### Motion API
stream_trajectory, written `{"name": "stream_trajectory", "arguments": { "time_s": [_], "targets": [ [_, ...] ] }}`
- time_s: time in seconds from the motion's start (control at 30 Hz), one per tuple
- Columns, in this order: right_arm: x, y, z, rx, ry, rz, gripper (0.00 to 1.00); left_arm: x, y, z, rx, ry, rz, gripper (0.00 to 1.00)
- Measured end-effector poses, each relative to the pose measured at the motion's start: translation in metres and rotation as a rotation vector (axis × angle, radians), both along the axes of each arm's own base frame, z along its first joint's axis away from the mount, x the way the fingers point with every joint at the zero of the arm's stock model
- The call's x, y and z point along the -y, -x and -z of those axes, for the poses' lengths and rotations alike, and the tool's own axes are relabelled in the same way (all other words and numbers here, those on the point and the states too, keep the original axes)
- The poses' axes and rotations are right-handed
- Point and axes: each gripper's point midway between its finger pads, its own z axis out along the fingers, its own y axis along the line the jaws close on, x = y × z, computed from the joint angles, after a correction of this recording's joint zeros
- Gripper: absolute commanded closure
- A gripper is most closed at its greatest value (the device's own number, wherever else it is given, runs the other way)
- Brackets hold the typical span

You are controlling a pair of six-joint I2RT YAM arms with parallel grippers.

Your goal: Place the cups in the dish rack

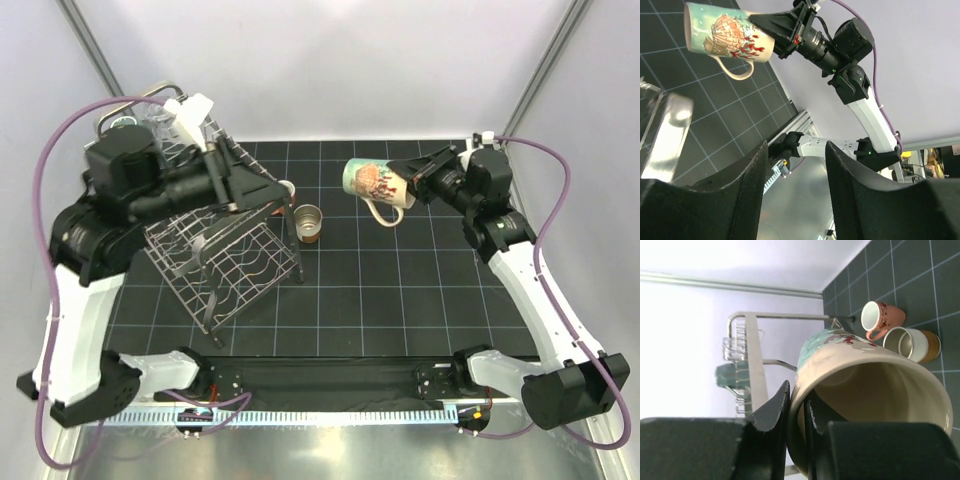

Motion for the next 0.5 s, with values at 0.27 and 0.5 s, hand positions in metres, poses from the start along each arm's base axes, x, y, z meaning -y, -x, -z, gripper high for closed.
{"name": "stream_trajectory", "arguments": {
  "time_s": [0.27, 0.5],
  "targets": [
    [0.028, -0.011, -0.065, 0.089, -0.192, 0.061, 0.96, 0.05, -0.02, 0.008, 0.054, -0.001, 0.043, 0.29],
    [0.024, 0.015, -0.158, 0.257, -0.359, -0.015, 0.96, 0.08, -0.033, -0.009, 0.169, 0.056, 0.077, 0.22]
  ]
}}
